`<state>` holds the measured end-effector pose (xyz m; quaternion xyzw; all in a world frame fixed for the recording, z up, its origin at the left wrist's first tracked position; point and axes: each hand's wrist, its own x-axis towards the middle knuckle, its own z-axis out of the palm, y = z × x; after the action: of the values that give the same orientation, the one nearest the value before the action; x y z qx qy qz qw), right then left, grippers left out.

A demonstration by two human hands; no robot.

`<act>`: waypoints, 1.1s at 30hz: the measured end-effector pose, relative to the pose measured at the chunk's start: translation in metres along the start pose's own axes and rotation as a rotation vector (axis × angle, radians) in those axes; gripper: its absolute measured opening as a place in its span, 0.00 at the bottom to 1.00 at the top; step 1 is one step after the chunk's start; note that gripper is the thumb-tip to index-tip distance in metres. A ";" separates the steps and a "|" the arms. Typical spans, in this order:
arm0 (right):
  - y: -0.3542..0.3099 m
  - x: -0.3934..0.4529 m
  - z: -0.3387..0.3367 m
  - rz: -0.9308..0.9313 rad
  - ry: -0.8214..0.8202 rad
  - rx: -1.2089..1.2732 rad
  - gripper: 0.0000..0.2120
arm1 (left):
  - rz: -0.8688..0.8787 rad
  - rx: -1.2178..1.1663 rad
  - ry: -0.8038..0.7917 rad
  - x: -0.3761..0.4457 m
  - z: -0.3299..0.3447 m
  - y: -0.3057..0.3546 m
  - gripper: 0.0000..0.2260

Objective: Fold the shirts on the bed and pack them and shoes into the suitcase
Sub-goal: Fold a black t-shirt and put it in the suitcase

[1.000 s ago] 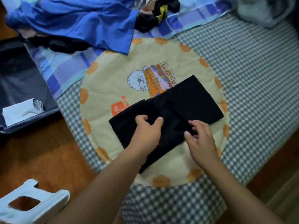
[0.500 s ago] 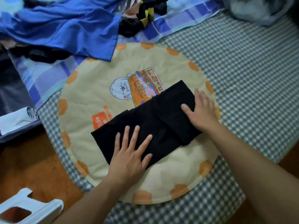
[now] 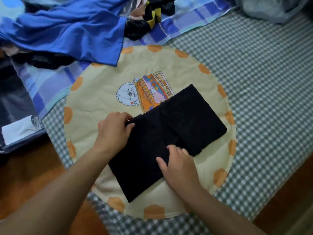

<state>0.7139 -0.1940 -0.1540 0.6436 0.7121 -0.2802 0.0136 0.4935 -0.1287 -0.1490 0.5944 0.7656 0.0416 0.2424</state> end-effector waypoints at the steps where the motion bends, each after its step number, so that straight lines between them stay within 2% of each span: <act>1: -0.002 -0.005 0.000 0.051 -0.010 0.060 0.15 | 0.037 -0.010 0.014 0.002 -0.001 0.000 0.07; 4: -0.005 -0.013 -0.004 0.142 0.036 0.167 0.11 | 0.082 -0.025 0.096 -0.001 0.002 0.001 0.06; 6: -0.003 -0.016 -0.007 0.063 0.214 0.044 0.09 | 0.050 -0.024 0.142 -0.011 0.008 0.005 0.13; 8: 0.003 -0.007 -0.010 -0.035 0.389 -0.089 0.14 | 0.092 0.061 0.210 -0.025 0.015 0.009 0.21; 10: 0.009 0.019 -0.015 -0.071 0.426 -0.179 0.25 | 0.195 0.159 0.254 -0.043 0.021 0.011 0.23; 13: 0.018 0.069 -0.018 -0.005 0.320 -0.273 0.35 | 0.279 0.217 0.276 -0.077 0.035 0.006 0.23; 17: 0.036 0.100 -0.024 -0.020 0.251 -0.495 0.32 | 0.226 0.240 0.094 -0.107 0.056 -0.011 0.27; 20: 0.043 0.103 -0.039 -0.051 0.269 -0.540 0.31 | 0.231 0.267 0.003 -0.104 0.068 -0.022 0.29; 22: 0.046 0.106 -0.048 -0.099 0.203 -0.516 0.31 | 0.219 0.257 -0.009 -0.100 0.071 -0.022 0.29; 24: 0.045 0.111 -0.064 -0.113 0.163 -0.372 0.27 | 0.218 0.265 0.000 -0.099 0.071 -0.021 0.29; 28: 0.036 0.119 -0.096 -0.001 0.192 -0.070 0.24 | 0.227 0.258 0.026 -0.104 0.064 -0.017 0.29; 30: 0.029 0.109 -0.086 -0.097 0.142 -0.125 0.26 | 0.242 0.235 0.047 -0.105 0.064 -0.008 0.29; 33: 0.031 0.088 -0.058 -0.237 -0.087 -0.264 0.37 | 0.326 0.236 0.018 -0.093 0.077 0.012 0.29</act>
<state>0.7471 -0.0889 -0.1499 0.5350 0.8124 -0.2115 0.0954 0.5529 -0.2287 -0.1822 0.7343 0.6610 -0.0043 0.1544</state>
